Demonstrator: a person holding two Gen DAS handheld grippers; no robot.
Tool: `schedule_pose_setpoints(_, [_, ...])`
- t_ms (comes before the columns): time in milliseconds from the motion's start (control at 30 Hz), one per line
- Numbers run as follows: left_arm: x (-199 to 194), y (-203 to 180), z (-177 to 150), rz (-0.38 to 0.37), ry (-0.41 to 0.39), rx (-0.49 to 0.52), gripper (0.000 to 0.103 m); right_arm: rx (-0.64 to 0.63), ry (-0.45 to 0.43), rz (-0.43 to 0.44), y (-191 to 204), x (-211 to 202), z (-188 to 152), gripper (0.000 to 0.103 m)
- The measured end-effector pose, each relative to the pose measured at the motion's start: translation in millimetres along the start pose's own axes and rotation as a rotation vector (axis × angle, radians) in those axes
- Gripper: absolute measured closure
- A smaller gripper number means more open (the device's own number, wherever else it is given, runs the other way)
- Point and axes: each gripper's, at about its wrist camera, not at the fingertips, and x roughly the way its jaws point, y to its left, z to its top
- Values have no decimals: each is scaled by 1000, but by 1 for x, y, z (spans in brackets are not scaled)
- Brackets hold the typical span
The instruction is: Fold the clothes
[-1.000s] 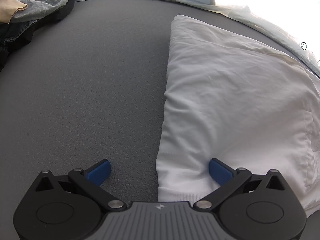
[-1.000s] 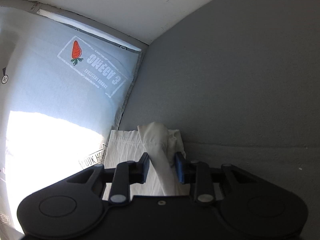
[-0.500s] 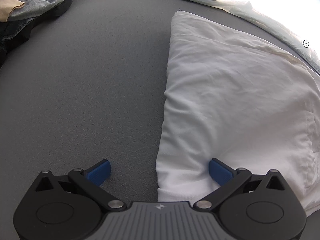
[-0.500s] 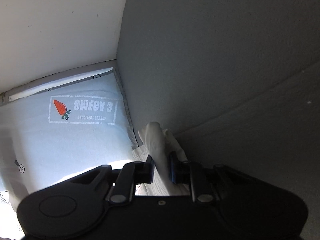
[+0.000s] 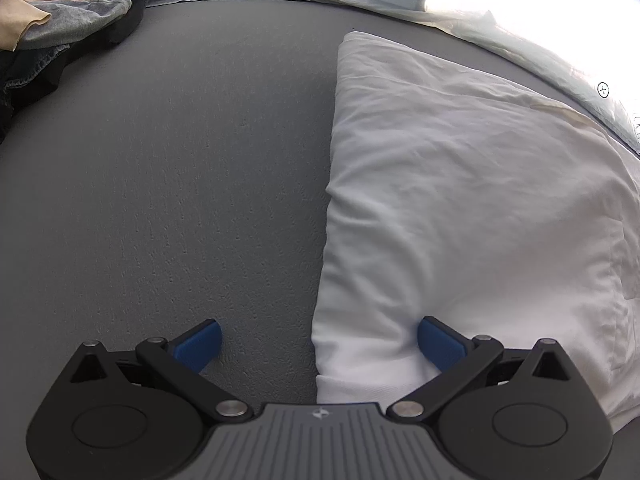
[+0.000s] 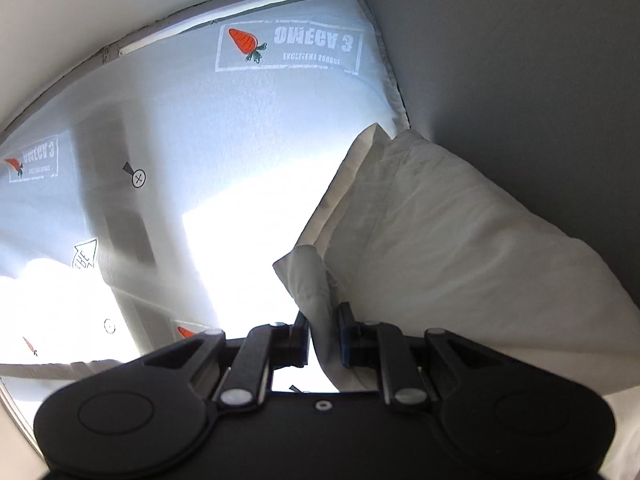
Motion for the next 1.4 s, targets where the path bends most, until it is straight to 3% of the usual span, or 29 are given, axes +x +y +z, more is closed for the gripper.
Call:
schedule_pose_setpoints(367, [-4,-1,-10,-10,-30,12,0,-67,394,-79,-7,55,-121,88])
schedule_pose_setpoints(567, [-2,4,-11,-21,-39,24,0,-111,652,-182,-31,73,-190,88])
schedule_pose_setpoints(733, [-2,2,-13,-24,-45,30,0,-162,788,-286,-48,73,-225,88])
schedule_pose_setpoints(833, [-3,3,-15,-24,-49,31,0,-152,823,-271,-51,65,-236,88])
schedule_pose_setpoints(1000, [-4,3,-19,-24,-52,31,0,-132,882,-165,-50,68,-238,88])
schedule_pose_setpoints(1067, [-4,2,-18,-24,-51,31,0,-168,913,-213,-55,73,-239,88])
schedule_pose_setpoints(1200, [0,-5,-16,-20,-61,55,0,-231,878,-436,-86,67,-239,89])
schedule_pose_setpoints(1267, [1,-5,-17,-29,-70,53,0,-165,860,-454,-95,63,-231,87])
schedule_pose_setpoints(1300, [1,-4,-18,-32,-72,52,0,-128,851,-458,-98,61,-227,85])
schedule_pose_setpoints(1367, [2,-2,-19,-39,-75,49,0,-143,835,-425,-90,59,-223,59])
schedule_pose_setpoints(1400, [2,-2,-20,-43,-76,46,0,-151,831,-408,-86,59,-222,55])
